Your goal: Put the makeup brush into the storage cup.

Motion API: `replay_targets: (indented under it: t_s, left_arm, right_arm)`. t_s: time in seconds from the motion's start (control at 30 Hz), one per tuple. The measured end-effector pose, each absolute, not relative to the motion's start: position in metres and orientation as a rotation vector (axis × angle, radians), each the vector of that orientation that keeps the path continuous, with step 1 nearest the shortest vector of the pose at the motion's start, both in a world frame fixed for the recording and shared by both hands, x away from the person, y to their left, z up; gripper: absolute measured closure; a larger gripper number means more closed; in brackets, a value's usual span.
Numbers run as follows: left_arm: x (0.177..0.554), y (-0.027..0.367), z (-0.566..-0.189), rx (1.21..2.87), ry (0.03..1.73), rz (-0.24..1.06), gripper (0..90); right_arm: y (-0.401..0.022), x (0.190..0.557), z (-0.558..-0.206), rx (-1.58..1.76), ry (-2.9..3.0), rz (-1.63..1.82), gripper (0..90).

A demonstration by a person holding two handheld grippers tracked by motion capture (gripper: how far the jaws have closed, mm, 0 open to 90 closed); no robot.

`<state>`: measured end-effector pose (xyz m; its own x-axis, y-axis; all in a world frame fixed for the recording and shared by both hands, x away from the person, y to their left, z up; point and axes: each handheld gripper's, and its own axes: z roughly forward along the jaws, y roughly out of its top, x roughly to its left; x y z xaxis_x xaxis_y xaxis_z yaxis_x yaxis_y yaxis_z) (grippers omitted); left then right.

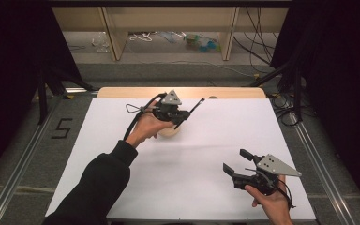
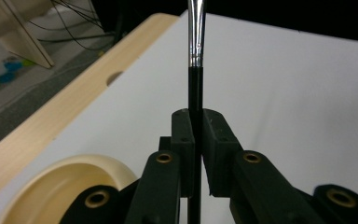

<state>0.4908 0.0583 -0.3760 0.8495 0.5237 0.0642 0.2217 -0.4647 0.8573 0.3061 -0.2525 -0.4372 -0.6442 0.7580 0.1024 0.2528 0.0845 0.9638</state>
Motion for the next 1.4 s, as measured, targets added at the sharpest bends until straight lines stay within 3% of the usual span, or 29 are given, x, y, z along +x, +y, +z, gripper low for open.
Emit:
replay_targets:
  t_s: [0.8,1.4]
  left_arm:
    - [0.493,0.114,-0.379,1.685,0.708,0.511,83.7]
    - [0.505,0.119,-0.395,1.596,0.754,0.532,83.7]
  right_arm:
    - [-0.253,0.306,-0.437,1.0,1.94,1.587,18.9]
    - [-0.253,0.305,-0.436,0.994,1.96,1.573,18.9]
